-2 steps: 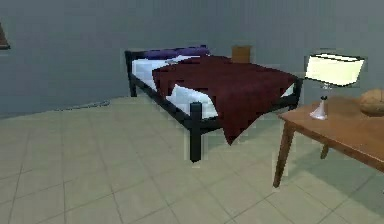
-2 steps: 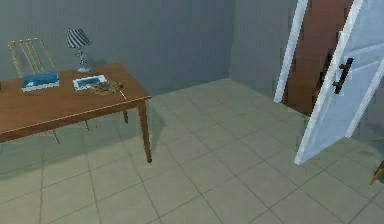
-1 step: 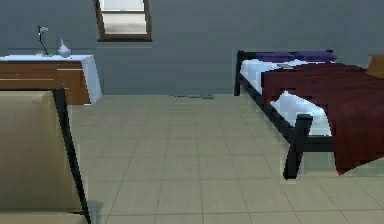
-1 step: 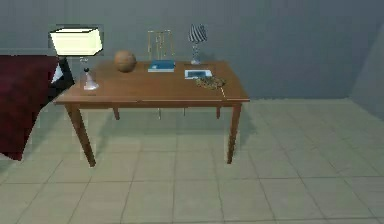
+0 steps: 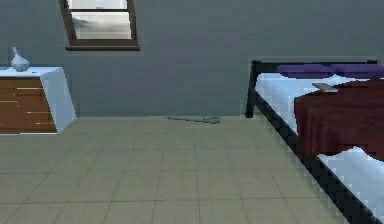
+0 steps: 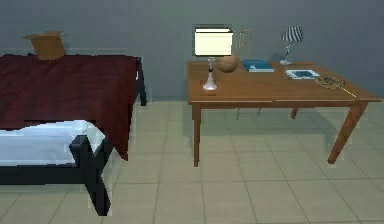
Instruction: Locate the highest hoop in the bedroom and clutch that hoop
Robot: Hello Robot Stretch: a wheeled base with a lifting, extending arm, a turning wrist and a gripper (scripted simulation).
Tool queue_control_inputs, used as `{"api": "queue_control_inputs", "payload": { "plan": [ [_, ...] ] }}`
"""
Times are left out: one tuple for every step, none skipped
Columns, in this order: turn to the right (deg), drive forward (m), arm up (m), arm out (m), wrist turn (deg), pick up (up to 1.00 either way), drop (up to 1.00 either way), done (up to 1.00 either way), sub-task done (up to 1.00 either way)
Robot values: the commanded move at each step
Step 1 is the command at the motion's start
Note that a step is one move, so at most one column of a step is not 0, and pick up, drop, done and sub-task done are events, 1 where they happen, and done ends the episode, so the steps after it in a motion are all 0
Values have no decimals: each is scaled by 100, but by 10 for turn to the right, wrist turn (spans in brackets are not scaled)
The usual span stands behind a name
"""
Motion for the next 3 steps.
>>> {"api": "queue_control_inputs", "payload": {
  "plan": [
    [0, 30, 0, 0, 0, 0, 0, 0, 0],
    [-270, 0, 0, 0, 0, 0, 0, 0, 0],
    [0, 100, 0, 0, 0, 0, 0, 0, 0]
  ]
}}
